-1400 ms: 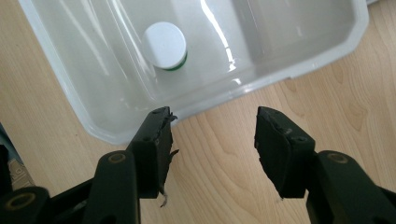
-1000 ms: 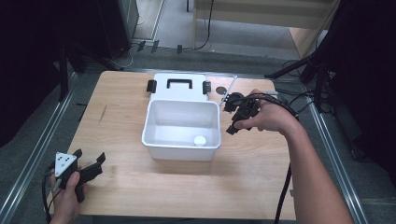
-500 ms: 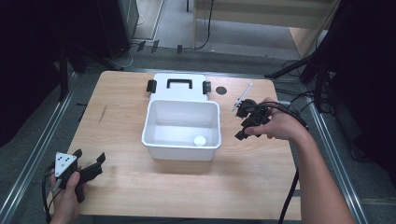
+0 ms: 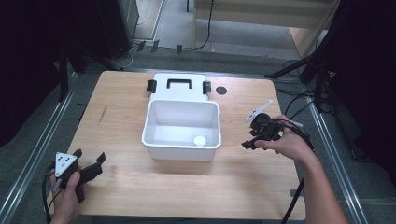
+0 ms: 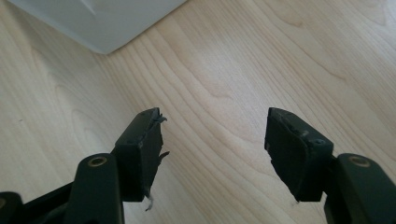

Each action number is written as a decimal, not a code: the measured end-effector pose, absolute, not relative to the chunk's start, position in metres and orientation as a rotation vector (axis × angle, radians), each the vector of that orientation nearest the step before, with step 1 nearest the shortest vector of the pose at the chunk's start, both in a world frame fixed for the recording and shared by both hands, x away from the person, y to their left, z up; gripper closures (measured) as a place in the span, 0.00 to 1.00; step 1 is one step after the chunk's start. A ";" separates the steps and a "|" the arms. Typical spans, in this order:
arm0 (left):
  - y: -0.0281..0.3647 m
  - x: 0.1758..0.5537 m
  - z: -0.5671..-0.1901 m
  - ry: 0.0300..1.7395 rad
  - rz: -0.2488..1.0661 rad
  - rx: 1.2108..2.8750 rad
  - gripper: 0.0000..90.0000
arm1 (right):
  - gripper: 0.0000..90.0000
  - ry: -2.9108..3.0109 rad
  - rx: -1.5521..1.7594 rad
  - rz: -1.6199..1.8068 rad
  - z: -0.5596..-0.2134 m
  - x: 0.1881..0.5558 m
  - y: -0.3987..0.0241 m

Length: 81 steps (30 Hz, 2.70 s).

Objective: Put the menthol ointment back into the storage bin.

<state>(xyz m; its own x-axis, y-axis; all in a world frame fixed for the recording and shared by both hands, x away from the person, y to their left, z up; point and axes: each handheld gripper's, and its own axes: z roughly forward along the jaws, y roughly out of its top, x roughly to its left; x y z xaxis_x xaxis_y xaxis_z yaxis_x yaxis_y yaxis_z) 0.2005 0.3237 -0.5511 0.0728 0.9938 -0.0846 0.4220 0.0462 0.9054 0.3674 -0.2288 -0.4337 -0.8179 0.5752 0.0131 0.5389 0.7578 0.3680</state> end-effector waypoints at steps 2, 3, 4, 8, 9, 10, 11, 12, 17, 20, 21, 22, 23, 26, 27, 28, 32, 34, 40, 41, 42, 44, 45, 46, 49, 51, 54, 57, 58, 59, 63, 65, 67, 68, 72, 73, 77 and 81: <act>0.324 0.200 -0.551 1.478 0.855 1.505 0.15 | 0.40 2.809 0.933 0.596 -0.439 0.364 -0.236; 0.324 0.200 -0.551 1.478 0.856 1.506 0.15 | 0.39 2.786 0.954 0.619 -0.441 0.362 -0.239; 0.324 0.200 -0.551 1.478 0.856 1.505 0.15 | 0.39 2.767 0.956 0.642 -0.443 0.360 -0.243; 0.323 0.200 -0.551 1.479 0.858 1.505 0.15 | 0.37 2.657 1.003 0.716 -0.449 0.351 -0.255; 0.323 0.200 -0.551 1.479 0.857 1.506 0.15 | 0.37 2.631 1.011 0.745 -0.451 0.348 -0.258; 0.323 0.200 -0.551 1.478 0.857 1.506 0.15 | 0.36 2.604 1.019 0.774 -0.453 0.346 -0.262; 0.323 0.200 -0.551 1.479 0.858 1.506 0.15 | 0.35 2.576 1.043 0.795 -0.454 0.343 -0.265; 0.323 0.200 -0.551 1.479 0.858 1.506 0.15 | 0.34 2.555 1.051 0.813 -0.456 0.341 -0.268; 0.323 0.200 -0.551 1.480 0.859 1.505 0.15 | 0.23 2.460 1.130 0.878 -0.469 0.327 -0.283; 0.323 0.200 -0.551 1.480 0.860 1.505 0.15 | 0.16 2.405 1.163 0.900 -0.476 0.317 -0.290; 0.323 0.200 -0.551 1.480 0.860 1.505 0.15 | 0.16 2.377 1.178 0.908 -0.478 0.314 -0.292; 0.323 0.200 -0.551 1.480 0.860 1.505 0.15 | 0.16 2.377 1.178 0.908 -0.478 0.314 -0.292; 0.323 0.200 -0.551 1.482 0.862 1.506 0.15 | 0.15 2.309 1.203 0.940 -0.482 0.306 -0.299; 0.323 0.200 -0.551 1.482 0.864 1.505 0.15 | 0.14 2.262 1.215 0.984 -0.486 0.299 -0.306; 0.323 0.200 -0.551 1.482 0.864 1.505 0.15 | 0.13 2.246 1.221 1.003 -0.488 0.296 -0.310; 0.323 0.200 -0.551 1.482 0.863 1.505 0.15 | 0.09 2.232 1.229 1.020 -0.489 0.294 -0.312; 0.323 0.200 -0.551 1.483 0.864 1.505 0.15 | 0.03 2.187 1.260 1.059 -0.496 0.286 -0.319; 0.323 0.200 -0.551 1.483 0.863 1.504 0.15 | 0.03 2.160 1.256 1.081 -0.499 0.282 -0.321; 0.323 0.200 -0.551 1.482 0.861 1.503 0.15 | 0.00 2.067 1.274 1.181 -0.510 0.271 -0.330; 0.323 0.200 -0.551 1.482 0.862 1.503 0.15 | 0.00 2.057 1.276 1.193 -0.512 0.269 -0.330; 0.323 0.200 -0.551 1.481 0.863 1.503 0.15 | 0.00 2.049 1.276 1.201 -0.513 0.267 -0.331; 0.323 0.200 -0.551 1.482 0.863 1.503 0.15 | 0.00 2.037 1.278 1.206 -0.515 0.266 -0.331; 0.323 0.200 -0.551 1.483 0.862 1.503 0.15 | 0.00 2.021 1.276 1.202 -0.519 0.262 -0.331; 0.324 0.200 -0.551 1.483 0.862 1.503 0.15 | 0.00 2.017 1.275 1.201 -0.519 0.261 -0.331; 0.324 0.200 -0.551 1.483 0.860 1.504 0.15 | 0.00 1.979 1.304 1.212 -0.524 0.256 -0.332; 0.324 0.200 -0.551 1.483 0.858 1.499 0.15 | 0.00 1.968 1.315 1.212 -0.525 0.254 -0.333; 0.324 0.200 -0.551 1.483 0.855 1.497 0.15 | 0.00 1.956 1.323 1.192 -0.531 0.246 -0.333; 0.324 0.200 -0.551 1.482 0.857 1.498 0.15 | 0.00 1.943 1.328 1.203 -0.535 0.242 -0.335; 0.324 0.200 -0.551 1.482 0.857 1.498 0.15 | 0.00 1.940 1.336 1.203 -0.536 0.241 -0.335; 0.324 0.200 -0.551 1.481 0.856 1.498 0.15 | 0.00 1.937 1.334 1.209 -0.538 0.240 -0.336; 0.324 0.200 -0.551 1.477 0.855 1.498 0.15 | 0.00 1.931 1.347 1.234 -0.542 0.239 -0.338; 0.324 0.200 -0.551 1.476 0.855 1.498 0.15 | 0.00 1.912 1.346 1.248 -0.542 0.238 -0.339; 0.324 0.200 -0.551 1.477 0.855 1.498 0.15 | 0.00 1.896 1.348 1.261 -0.542 0.236 -0.340; 0.324 0.200 -0.551 1.476 0.854 1.500 0.15 | 0.00 1.887 1.340 1.264 -0.543 0.235 -0.340; 0.323 0.200 -0.551 1.476 0.855 1.505 0.15 | 0.00 1.869 1.326 1.265 -0.543 0.233 -0.340; 0.323 0.200 -0.551 1.476 0.856 1.505 0.15 | 0.00 1.869 1.328 1.267 -0.543 0.233 -0.340; 0.323 0.201 -0.551 1.477 0.857 1.506 0.15 | 0.00 1.859 1.332 1.276 -0.544 0.234 -0.340; 0.323 0.201 -0.551 1.476 0.854 1.515 0.15 | 0.00 1.860 1.326 1.277 -0.544 0.234 -0.340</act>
